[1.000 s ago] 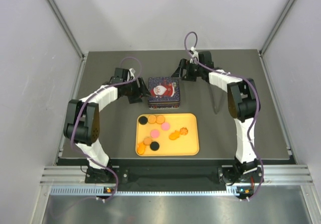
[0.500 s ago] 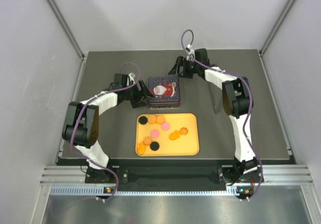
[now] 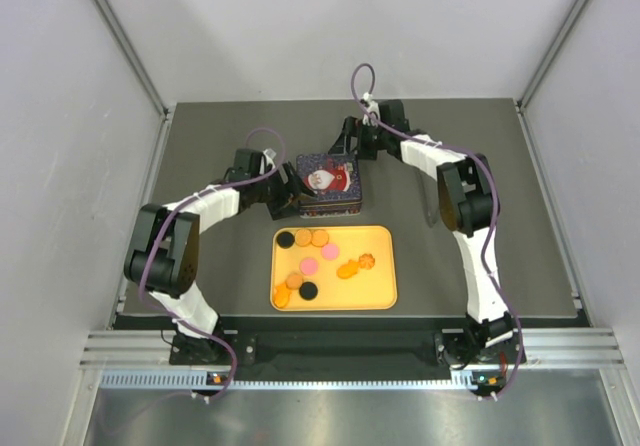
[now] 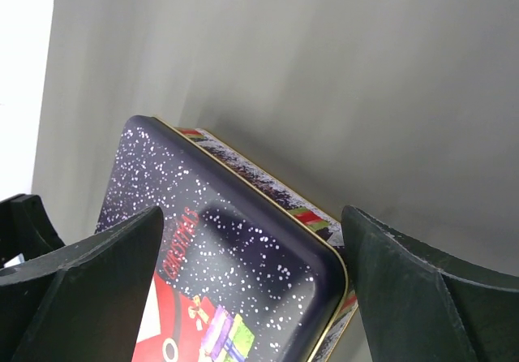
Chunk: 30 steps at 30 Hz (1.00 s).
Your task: Pack the cookies
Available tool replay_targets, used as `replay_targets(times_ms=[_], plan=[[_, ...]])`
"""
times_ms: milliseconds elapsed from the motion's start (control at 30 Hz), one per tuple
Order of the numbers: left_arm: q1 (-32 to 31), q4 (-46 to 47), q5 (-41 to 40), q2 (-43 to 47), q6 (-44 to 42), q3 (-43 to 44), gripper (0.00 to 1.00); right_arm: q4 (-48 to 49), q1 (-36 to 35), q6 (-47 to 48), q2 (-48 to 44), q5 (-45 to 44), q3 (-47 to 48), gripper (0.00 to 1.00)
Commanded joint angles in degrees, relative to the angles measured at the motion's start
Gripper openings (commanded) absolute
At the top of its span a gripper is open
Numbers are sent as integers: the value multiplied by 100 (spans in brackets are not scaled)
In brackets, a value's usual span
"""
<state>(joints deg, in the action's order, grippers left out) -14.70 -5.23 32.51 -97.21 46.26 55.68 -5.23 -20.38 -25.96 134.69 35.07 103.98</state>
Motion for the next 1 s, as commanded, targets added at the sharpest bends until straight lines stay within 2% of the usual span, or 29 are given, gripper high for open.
replay_targets(times_ms=[0,533,967], plan=[[-33,339,-69,203,173,-40,82,93,-124,152,-127,79,43,90],[-24,49,-395,-632,111,1058,82,480,-133,143,-892,9,-1151,86],[37,-584,-509,-1502,-214,2623,81,1068,-142,-6,-1586,-97,-2391,84]])
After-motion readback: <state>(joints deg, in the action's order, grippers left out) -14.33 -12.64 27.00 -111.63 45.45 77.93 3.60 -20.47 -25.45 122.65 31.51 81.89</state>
